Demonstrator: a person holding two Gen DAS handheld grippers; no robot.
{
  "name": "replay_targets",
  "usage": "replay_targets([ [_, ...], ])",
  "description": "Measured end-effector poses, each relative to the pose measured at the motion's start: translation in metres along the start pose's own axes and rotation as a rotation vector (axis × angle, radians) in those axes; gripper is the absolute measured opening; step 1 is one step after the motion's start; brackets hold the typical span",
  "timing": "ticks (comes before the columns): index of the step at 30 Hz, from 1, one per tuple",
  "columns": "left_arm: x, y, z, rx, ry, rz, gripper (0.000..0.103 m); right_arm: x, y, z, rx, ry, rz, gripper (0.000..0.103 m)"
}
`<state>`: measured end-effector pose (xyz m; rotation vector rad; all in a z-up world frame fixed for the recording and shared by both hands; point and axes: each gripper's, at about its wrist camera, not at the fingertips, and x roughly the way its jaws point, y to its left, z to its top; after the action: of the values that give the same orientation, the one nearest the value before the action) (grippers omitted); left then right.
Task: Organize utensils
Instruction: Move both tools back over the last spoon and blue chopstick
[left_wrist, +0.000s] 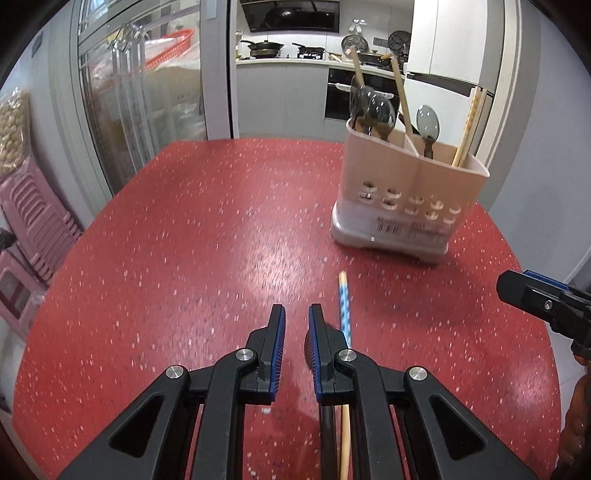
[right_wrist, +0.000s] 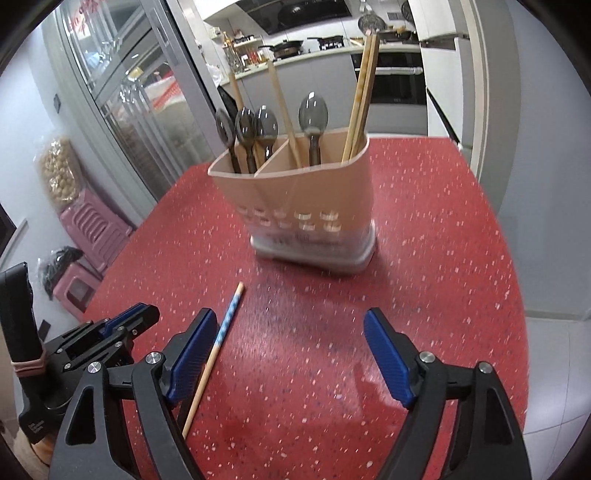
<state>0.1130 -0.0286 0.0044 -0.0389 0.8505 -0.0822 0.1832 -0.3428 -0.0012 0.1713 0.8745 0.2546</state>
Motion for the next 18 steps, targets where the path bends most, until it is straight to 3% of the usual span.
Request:
replay_targets([
  [1,0.000,0.002,-0.003,-0.006,0.005,-0.004,0.043,0.001,0.000,-0.002,0.003,0.007,0.006,0.089],
  [2,0.001,0.003,-0.006,-0.010,0.010,-0.008,0.085,0.002,0.001,-0.004,0.007,0.010,0.010,0.094],
  [3,0.002,0.005,-0.008,-0.017,0.021,-0.007,0.103,0.003,0.002,-0.006,0.009,0.015,0.015,0.098],
  [4,0.001,0.007,-0.011,-0.028,0.012,0.001,0.103,0.005,0.002,-0.008,0.012,0.024,0.024,0.103],
  [18,0.019,0.051,-0.050,-0.097,0.103,0.062,0.103,0.042,0.020,-0.025,0.033,0.199,-0.005,0.103],
])
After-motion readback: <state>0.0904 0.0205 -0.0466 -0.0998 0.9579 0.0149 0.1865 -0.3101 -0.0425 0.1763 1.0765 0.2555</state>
